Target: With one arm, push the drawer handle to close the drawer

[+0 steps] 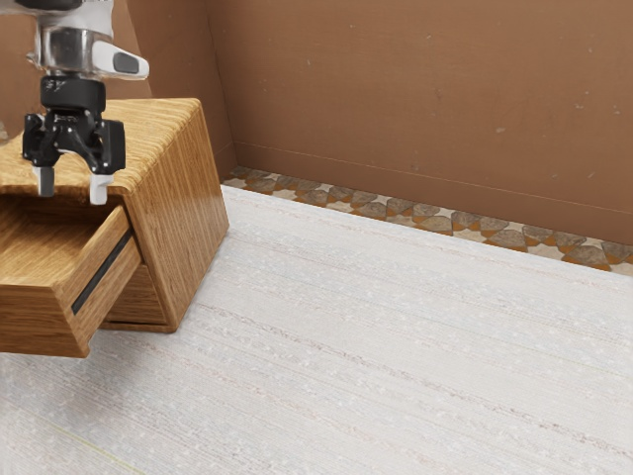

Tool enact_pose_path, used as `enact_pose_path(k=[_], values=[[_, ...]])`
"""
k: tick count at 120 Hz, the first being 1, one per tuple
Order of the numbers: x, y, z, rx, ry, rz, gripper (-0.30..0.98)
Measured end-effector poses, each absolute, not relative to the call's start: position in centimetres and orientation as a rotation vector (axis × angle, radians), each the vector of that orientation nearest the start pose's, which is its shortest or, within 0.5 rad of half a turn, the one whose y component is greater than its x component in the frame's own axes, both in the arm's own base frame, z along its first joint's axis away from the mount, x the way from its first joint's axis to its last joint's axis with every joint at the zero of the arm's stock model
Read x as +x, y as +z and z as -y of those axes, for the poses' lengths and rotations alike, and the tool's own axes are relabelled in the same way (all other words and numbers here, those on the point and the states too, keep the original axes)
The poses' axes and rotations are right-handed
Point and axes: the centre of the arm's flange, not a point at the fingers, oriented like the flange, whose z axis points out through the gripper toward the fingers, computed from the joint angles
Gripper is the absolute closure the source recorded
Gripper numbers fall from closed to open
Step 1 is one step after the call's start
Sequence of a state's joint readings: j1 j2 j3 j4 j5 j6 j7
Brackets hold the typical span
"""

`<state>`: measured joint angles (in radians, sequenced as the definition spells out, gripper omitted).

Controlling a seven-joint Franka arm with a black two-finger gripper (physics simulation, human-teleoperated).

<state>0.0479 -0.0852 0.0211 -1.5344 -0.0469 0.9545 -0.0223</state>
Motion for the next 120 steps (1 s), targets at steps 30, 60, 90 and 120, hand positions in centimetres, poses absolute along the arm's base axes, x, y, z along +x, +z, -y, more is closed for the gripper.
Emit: enact_pose_path(k=[30, 60, 90, 120], values=[[29.4, 65.6, -2.3, -3.166, 0.113, 0.190, 0.01], [20.1, 59.9, -11.9, -3.106, -0.097, 0.474, 0.34], [21.5, 55.4, -17.2, -3.057, 0.018, 0.588, 0.53], [22.3, 52.5, -17.0, -3.038, 0.023, 0.577, 0.60]])
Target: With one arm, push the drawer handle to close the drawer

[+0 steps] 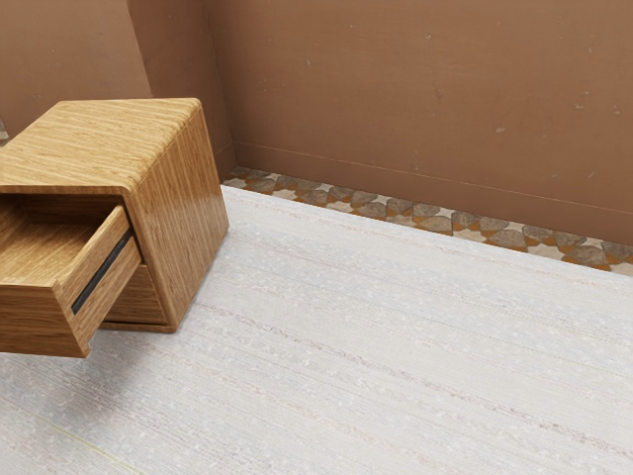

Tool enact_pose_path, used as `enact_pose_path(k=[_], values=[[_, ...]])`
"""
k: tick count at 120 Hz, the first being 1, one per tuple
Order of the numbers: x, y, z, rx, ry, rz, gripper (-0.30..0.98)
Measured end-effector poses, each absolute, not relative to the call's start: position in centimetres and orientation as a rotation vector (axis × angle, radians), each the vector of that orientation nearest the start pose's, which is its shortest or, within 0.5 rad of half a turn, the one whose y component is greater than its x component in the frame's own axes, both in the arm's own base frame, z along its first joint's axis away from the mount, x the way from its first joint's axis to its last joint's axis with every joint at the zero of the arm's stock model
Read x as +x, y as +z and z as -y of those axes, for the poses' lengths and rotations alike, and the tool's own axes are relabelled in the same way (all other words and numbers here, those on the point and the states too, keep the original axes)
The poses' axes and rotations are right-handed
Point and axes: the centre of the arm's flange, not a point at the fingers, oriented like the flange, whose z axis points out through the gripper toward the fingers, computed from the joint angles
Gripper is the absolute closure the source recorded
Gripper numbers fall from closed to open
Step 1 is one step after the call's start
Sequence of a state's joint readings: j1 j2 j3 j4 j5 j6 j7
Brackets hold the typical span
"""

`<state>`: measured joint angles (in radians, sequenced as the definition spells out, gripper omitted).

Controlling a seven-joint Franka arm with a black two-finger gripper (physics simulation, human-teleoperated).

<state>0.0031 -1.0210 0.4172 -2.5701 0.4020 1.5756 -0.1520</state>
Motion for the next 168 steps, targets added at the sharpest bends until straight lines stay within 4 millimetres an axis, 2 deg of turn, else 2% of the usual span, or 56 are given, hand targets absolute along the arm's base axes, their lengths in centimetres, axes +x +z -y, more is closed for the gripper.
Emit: enact_pose_path(k=[26, 57, 114, 137, 156, 161, 168], values=[[23.9, 52.2, -17.3, -3.014, -0.020, 0.575, 0.68], [27.1, 51.6, -18.8, -3.002, -0.062, 0.604, 0.72], [36.9, 52.3, -21.0, -2.991, -0.203, 0.591, 0.71], [41.9, 53.3, -21.8, -2.990, -0.250, 0.570, 0.71], [42.3, 53.5, -21.6, -3.020, -0.289, 0.542, 0.68], [40.9, 53.5, -21.1, -3.042, -0.307, 0.530, 0.65], [37.2, 53.6, -19.9, -3.087, -0.341, 0.515, 0.62]])
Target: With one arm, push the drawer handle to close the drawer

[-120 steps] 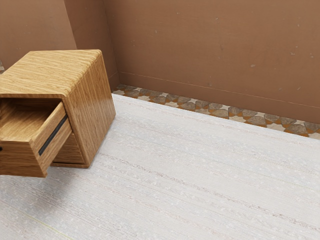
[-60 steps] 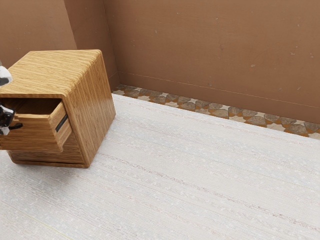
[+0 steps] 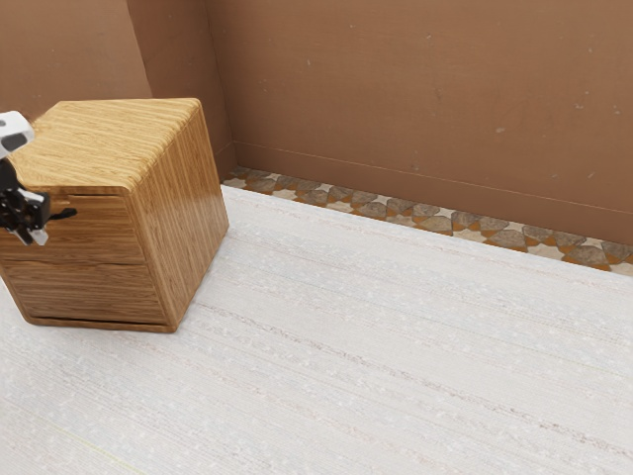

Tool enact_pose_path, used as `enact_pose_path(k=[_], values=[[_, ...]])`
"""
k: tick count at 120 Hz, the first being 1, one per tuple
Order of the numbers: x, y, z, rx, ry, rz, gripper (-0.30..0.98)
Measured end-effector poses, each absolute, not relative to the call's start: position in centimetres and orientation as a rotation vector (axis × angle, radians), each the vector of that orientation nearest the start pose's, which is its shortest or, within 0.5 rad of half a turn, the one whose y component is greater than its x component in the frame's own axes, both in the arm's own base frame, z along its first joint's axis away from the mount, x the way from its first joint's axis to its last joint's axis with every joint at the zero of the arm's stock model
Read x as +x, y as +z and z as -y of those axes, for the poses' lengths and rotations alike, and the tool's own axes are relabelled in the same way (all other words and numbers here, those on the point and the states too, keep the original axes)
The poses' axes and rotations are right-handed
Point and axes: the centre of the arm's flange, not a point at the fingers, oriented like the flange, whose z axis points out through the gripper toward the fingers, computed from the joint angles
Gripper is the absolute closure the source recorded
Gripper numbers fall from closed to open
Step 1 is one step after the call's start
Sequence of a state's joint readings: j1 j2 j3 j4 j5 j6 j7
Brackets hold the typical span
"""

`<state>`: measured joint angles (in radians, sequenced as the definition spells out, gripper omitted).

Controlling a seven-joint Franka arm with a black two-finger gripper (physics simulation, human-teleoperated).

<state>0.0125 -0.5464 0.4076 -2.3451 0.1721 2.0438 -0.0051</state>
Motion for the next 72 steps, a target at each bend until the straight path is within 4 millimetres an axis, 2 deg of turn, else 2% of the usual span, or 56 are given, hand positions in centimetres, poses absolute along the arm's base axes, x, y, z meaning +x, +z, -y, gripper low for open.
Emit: enact_pose_path(k=[10, 17, 24, 29, 34, 38, 42, 45, 50, 54, 61, 72], values=[[32.4, 55.9, -16.0, -3.126, -0.385, 0.436, 0.57], [32.0, 57.0, -10.0, -3.147, -0.331, 0.307, 0.50], [33.4, 58.5, -0.7, -3.165, -0.280, 0.111, 0.39], [35.6, 60.8, 5.8, -3.165, -0.270, -0.026, 0.32], [38.5, 62.6, 9.8, -3.193, -0.246, -0.102, 0.26], [41.8, 63.8, 11.4, -3.214, -0.231, -0.127, 0.23], [45.2, 64.8, 11.3, -3.232, -0.227, -0.111, 0.19], [48.0, 65.2, 10.1, -3.246, -0.224, -0.072, 0.17], [51.6, 64.8, 7.1, -3.264, -0.198, 0.019, 0.14], [53.9, 64.0, 3.4, -3.280, -0.170, 0.122, 0.12], [55.3, 63.5, -3.0, -3.280, -0.149, 0.292, 0.09], [54.7, 63.3, -11.6, -3.252, -0.131, 0.512, 0.06]])
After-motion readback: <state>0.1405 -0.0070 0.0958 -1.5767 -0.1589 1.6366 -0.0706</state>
